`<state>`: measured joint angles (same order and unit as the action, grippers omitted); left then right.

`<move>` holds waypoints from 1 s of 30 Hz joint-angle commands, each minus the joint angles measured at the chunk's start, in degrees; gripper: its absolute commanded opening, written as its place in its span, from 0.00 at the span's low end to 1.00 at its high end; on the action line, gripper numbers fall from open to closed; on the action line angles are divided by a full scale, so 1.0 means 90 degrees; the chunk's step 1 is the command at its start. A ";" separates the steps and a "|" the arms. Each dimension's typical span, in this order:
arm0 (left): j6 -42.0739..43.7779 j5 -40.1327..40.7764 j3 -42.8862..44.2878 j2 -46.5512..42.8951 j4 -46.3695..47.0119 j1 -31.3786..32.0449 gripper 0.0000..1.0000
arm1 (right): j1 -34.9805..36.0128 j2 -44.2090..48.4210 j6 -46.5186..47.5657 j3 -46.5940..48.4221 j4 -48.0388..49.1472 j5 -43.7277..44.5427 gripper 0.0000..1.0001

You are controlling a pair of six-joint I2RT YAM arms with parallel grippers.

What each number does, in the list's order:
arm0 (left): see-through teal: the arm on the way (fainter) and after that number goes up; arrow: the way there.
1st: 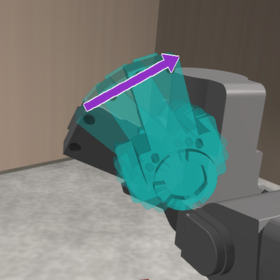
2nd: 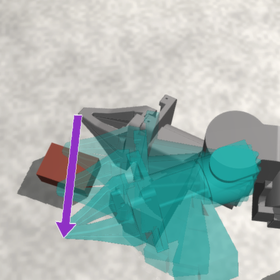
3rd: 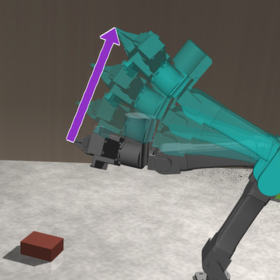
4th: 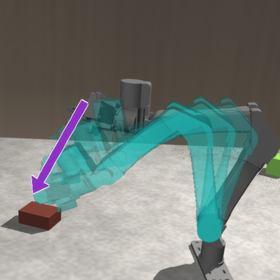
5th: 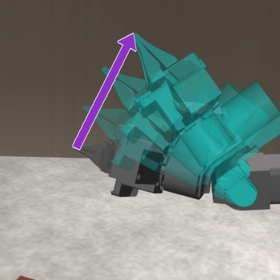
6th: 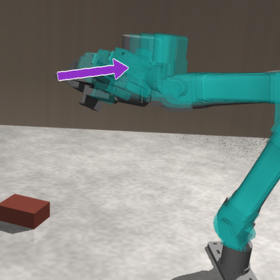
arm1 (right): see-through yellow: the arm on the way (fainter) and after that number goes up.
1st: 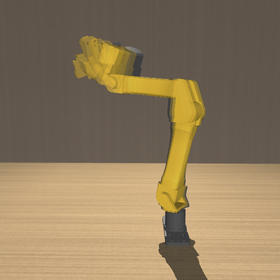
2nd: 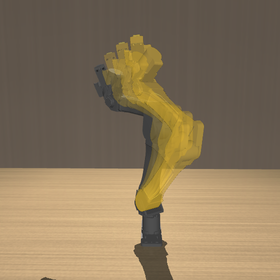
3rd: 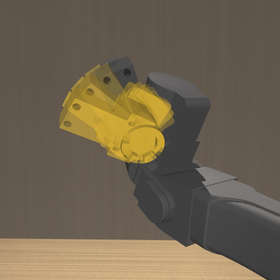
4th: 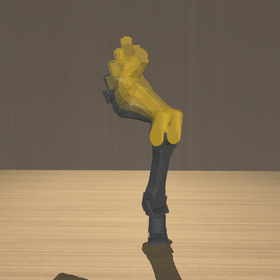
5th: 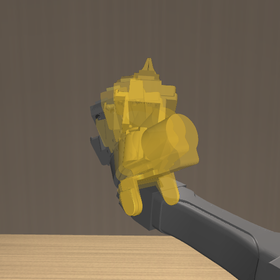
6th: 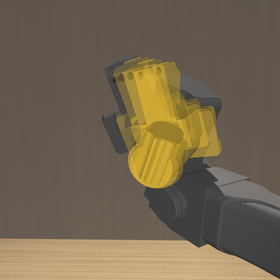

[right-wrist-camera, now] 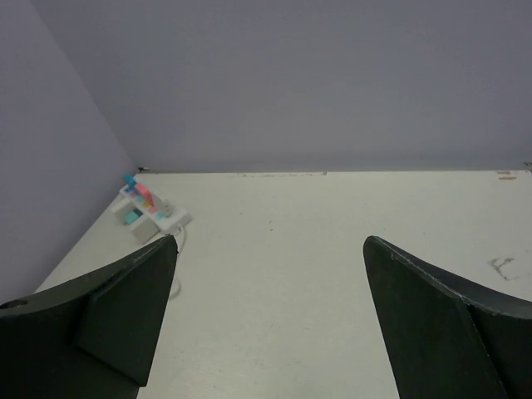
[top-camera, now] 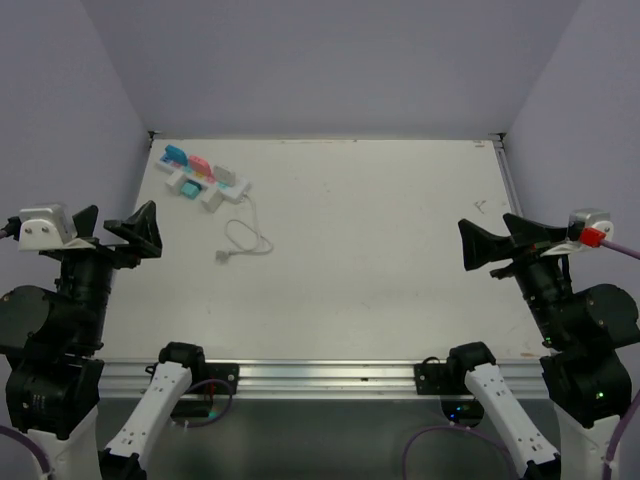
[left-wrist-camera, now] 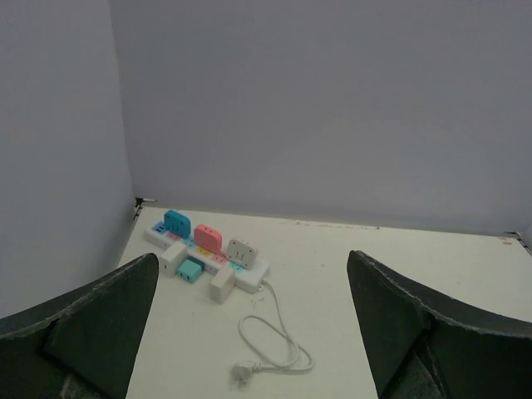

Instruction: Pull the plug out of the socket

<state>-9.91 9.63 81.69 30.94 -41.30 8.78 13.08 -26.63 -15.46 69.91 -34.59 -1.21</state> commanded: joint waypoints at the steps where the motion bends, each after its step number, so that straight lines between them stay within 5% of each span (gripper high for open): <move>1: -0.0041 -0.0034 -0.0112 0.0019 0.0263 0.0031 1.00 | 0.0002 -0.0039 -0.0069 -0.0092 0.0269 -0.0110 0.99; 23: -0.0988 -0.0210 -0.1917 0.0497 0.0370 0.0031 1.00 | 0.0011 -0.0762 -0.0899 -0.1409 0.0024 -0.0919 0.99; 30: -0.1437 -0.0493 -0.3050 0.1532 0.0760 0.0031 1.00 | 0.0011 -0.0966 -0.1065 -0.1840 0.0337 -0.1574 0.99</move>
<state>-19.44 7.22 57.36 40.66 -38.59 8.78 13.08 -34.54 -23.62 54.15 -34.61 -10.57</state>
